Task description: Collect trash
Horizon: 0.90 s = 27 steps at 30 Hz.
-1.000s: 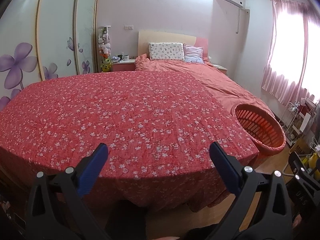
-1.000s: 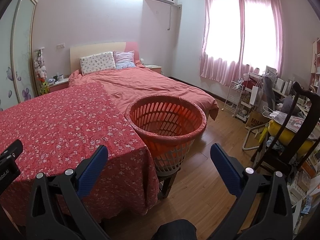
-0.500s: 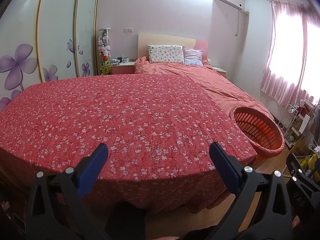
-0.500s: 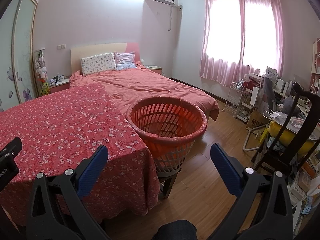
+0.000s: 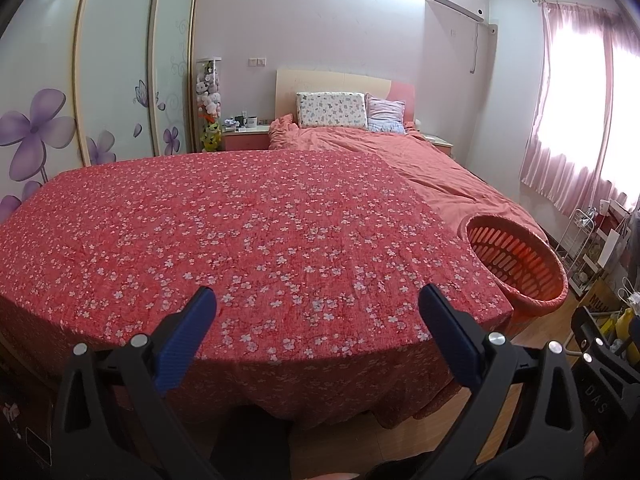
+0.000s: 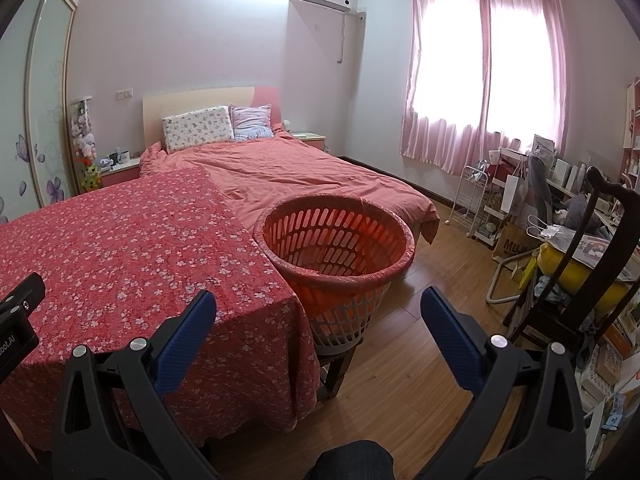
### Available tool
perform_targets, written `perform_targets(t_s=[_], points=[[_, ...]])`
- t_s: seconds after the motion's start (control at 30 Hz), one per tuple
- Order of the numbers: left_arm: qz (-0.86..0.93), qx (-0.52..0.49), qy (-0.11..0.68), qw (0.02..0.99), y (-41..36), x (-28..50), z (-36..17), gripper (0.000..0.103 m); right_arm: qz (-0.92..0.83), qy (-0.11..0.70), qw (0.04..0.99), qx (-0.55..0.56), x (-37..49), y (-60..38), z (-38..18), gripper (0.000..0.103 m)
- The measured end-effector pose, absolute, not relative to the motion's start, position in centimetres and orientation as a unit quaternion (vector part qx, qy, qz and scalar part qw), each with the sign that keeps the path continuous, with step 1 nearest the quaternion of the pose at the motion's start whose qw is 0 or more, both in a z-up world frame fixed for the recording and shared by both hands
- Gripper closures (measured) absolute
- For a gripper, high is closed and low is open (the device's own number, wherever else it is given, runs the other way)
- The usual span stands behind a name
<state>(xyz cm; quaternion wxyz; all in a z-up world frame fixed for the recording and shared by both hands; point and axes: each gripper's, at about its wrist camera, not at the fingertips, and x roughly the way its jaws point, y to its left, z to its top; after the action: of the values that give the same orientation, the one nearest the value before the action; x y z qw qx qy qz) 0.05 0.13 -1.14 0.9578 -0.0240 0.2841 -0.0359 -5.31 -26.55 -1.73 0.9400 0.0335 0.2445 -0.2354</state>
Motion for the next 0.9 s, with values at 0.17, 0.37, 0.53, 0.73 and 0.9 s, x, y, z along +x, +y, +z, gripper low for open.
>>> perform_targets(t_s=[0.17, 0.37, 0.53, 0.73, 0.9], points=[[-0.036, -0.024, 0.284, 0.958, 0.12, 0.03, -1.16, 0.004, -0.236, 0.244, 0.94, 0.033, -5.32, -26.53, -1.77, 0.002], [-0.036, -0.024, 0.285, 0.958, 0.1, 0.06, -1.1, 0.004, -0.235, 0.245, 0.94, 0.034, -5.25, -26.51, -1.68, 0.002], [-0.036, -0.023, 0.285, 0.958, 0.09, 0.05, -1.1, 0.004, -0.235, 0.245, 0.94, 0.034, -5.2, -26.49, -1.6, 0.002], [-0.035, -0.023, 0.284, 0.958, 0.07, 0.03, -1.06, 0.004, -0.234, 0.245, 0.94, 0.033, -5.17, -26.52, -1.59, 0.002], [-0.035, -0.021, 0.283, 0.958, 0.18, 0.04, -0.9, 0.004, -0.235, 0.245, 0.94, 0.034, -5.15, -26.48, -1.55, 0.002]])
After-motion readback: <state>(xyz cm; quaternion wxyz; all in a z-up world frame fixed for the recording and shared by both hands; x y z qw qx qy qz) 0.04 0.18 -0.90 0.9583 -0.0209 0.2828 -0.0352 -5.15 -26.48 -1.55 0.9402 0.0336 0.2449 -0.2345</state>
